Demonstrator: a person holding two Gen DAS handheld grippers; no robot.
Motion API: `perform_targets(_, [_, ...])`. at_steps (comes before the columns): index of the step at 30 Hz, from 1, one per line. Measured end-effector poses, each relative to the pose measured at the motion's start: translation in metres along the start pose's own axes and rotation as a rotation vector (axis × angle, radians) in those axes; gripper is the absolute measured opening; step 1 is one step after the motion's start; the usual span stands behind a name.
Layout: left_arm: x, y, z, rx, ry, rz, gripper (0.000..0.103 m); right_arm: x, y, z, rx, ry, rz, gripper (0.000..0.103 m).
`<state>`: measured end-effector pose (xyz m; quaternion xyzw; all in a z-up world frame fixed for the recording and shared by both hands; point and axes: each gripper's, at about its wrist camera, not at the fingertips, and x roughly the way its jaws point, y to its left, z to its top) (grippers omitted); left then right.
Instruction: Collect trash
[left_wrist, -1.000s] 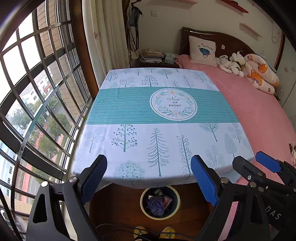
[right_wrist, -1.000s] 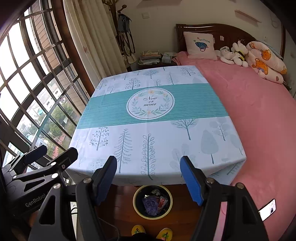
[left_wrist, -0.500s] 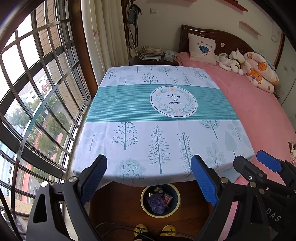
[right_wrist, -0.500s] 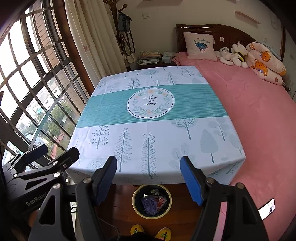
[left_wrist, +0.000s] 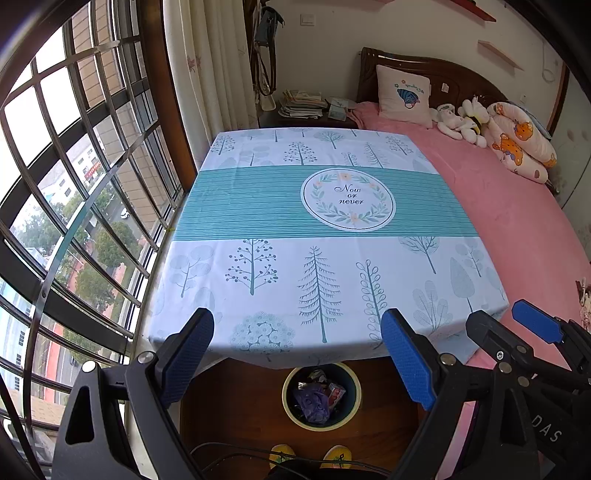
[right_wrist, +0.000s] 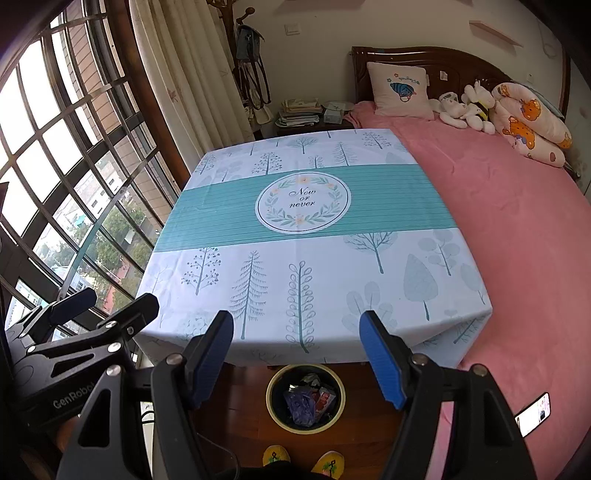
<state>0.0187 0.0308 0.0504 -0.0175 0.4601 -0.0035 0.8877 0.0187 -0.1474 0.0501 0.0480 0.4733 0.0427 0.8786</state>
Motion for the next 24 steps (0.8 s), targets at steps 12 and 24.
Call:
perform_targets(12, [-0.006, 0.001, -0.01, -0.002, 0.015, 0.001, 0.091, -0.004, -0.005, -0.007, 0.015, 0.011, 0.008, 0.071])
perform_targets(24, [-0.009, -0.007, -0.015, -0.014, 0.028, 0.013, 0.091, -0.008, -0.011, -0.01, 0.007, 0.019, 0.017, 0.071])
